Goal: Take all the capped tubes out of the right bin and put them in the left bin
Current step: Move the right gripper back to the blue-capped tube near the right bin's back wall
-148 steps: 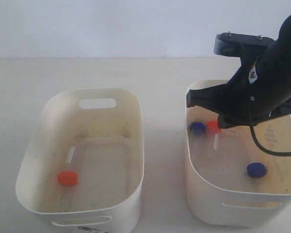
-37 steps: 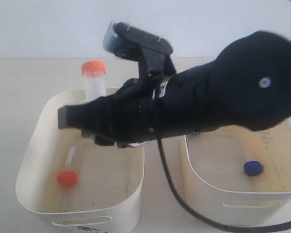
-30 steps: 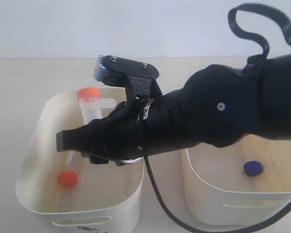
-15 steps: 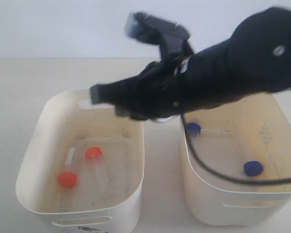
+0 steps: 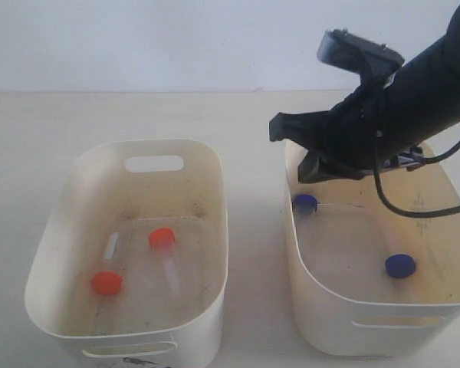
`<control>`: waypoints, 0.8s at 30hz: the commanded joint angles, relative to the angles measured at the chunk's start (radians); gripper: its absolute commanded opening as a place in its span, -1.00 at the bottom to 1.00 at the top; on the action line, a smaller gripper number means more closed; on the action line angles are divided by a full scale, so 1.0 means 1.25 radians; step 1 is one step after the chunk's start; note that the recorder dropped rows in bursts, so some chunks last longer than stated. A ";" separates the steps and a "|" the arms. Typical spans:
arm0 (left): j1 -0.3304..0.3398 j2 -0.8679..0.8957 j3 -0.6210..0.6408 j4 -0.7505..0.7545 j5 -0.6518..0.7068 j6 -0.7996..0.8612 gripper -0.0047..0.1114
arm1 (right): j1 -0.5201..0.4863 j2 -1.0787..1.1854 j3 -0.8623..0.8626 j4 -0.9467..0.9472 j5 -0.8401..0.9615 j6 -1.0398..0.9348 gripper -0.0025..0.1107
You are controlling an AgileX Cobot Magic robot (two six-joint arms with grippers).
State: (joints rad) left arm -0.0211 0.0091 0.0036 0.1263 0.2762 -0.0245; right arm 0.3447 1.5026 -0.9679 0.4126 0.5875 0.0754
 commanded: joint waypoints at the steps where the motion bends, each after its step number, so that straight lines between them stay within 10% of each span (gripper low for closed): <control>1: 0.001 -0.002 -0.003 -0.005 -0.012 -0.009 -0.84 | -0.020 0.042 -0.003 0.002 0.020 -0.022 -0.96; 24: 0.001 -0.002 -0.003 -0.005 -0.012 -0.009 -0.84 | -0.123 0.149 0.002 0.140 0.042 -0.122 -0.96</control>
State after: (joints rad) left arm -0.0211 0.0091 0.0036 0.1263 0.2762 -0.0245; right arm 0.1984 1.6879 -0.9679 0.5831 0.6728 -0.0803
